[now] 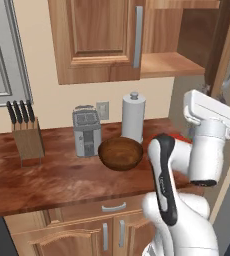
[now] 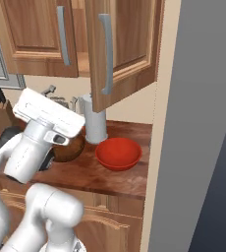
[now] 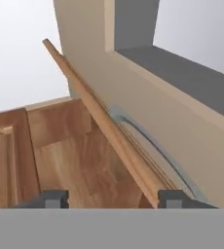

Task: Open the cabinet. Pick the bowls from the counter and place them in the cabinet. Then close the cabinet.

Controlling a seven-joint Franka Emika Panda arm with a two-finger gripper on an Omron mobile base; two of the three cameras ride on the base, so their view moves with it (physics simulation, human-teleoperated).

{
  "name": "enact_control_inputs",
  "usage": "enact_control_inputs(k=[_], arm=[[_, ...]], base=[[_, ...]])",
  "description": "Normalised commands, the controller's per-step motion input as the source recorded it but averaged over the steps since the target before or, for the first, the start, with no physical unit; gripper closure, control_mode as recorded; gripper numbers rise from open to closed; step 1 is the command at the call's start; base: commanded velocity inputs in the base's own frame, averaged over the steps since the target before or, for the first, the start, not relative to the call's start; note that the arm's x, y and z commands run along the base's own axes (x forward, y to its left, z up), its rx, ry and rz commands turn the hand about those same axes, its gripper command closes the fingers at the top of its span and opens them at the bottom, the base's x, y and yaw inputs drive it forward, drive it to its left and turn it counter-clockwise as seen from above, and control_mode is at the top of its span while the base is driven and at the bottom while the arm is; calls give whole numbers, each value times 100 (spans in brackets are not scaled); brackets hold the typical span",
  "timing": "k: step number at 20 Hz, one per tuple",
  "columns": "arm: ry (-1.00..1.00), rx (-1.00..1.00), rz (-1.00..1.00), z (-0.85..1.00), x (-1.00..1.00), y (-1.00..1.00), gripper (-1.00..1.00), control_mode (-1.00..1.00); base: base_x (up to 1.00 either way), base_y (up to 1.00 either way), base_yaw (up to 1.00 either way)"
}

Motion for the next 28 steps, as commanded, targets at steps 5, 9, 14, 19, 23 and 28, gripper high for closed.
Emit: enact_control_inputs(k=[5,9,14,19,23,28], arm=[[14,-10,-19,0,57,37,-100,-100],[16,2,0,0,83,-50,-100,-100],[18,1,-5,0,71,-58,-100,-100],[23,0,-10,-5,72,-50,-100,-100],[10,8,-15,-1,7,-98,-100,-100],[0,6,-14,0,-7,-63,-100,-100]], base=[[0,0,0],[0,0,0],[0,0,0],[0,0,0],[0,0,0],[0,0,0]])
